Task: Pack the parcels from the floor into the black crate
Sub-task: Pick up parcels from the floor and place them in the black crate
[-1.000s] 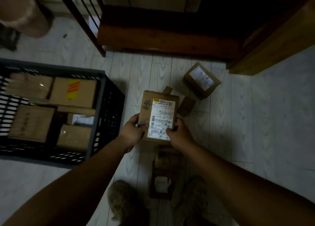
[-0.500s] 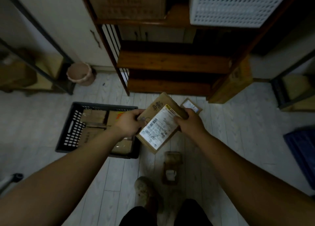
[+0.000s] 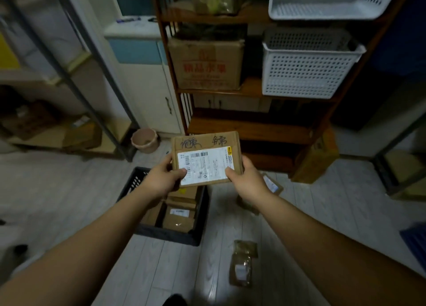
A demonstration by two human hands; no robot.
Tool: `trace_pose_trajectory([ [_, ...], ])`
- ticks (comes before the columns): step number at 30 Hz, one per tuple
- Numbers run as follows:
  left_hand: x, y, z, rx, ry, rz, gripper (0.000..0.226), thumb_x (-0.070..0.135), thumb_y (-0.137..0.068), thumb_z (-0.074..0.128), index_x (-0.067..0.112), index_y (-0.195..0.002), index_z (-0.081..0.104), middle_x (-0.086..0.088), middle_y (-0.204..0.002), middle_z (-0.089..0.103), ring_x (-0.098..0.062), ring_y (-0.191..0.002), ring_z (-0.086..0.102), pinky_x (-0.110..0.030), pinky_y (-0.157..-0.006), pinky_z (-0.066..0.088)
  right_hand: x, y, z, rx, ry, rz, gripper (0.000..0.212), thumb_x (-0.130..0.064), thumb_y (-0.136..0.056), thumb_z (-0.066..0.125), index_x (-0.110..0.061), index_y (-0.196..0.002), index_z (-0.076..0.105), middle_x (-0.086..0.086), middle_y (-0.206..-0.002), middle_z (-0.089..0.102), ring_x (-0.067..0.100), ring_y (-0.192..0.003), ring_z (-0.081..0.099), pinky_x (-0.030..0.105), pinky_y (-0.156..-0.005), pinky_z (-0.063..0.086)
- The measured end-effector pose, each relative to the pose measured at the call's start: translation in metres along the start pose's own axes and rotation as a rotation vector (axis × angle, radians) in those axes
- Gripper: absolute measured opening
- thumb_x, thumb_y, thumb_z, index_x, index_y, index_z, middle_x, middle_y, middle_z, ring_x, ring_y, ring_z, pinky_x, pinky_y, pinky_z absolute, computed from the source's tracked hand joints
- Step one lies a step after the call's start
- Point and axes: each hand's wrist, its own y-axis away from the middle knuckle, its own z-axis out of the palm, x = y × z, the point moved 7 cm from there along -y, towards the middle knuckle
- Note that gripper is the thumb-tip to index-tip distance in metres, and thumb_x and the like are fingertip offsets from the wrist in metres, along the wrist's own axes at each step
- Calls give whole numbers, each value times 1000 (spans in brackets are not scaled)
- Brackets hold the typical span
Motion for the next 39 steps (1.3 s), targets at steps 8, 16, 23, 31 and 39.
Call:
trace_pose_trajectory([
  [8, 6, 1, -103, 164, -30, 91, 50, 15, -86, 62, 30, -128, 41, 10, -94, 60, -13, -75, 68, -27, -53, 56, -56, 4, 87, -2, 89, -94, 82, -21, -90, 58, -39, -149, 4, -2, -141, 44, 18, -122, 50, 32, -94, 44],
  [16, -47, -31, -206, -2, -156, 35, 65, 9, -85, 61, 29, -139, 31, 7, -99, 57, -9, -84, 62, -22, -61, 52, -62, 2, 214, 23, 85, -31, 86, -22, -92, 54, -45, -146, -8, -4, -143, 45, 17, -121, 50, 28, -90, 42],
  [23, -74, -61, -212, -137, -284, 16, 67, 6, -85, 60, 22, -143, 30, -2, -125, 59, -10, -96, 58, -21, -75, 50, -41, -8, 241, 37, 120, -25, 80, -14, -87, 57, -39, -147, 10, -4, -135, 51, 13, -117, 52, 28, -89, 46],
  [31, -145, -117, -203, -122, -390, 4, 76, 7, -82, 64, 32, -140, 21, 4, -117, 52, -10, -95, 59, -17, -65, 52, 30, -73, 276, -13, 292, 50, 73, -23, -88, 60, -37, -145, 17, 2, -131, 33, 10, -102, 47, 7, -72, 40],
  [39, -281, -218, -169, -220, -364, -38, 49, 0, -81, 64, 39, -107, 48, 24, -100, 52, 3, -90, 54, -8, -60, 50, 162, -142, 339, -58, 331, 229, 69, -21, -93, 53, -33, -148, 14, 5, -145, 23, 22, -128, 40, 23, -99, 34],
])
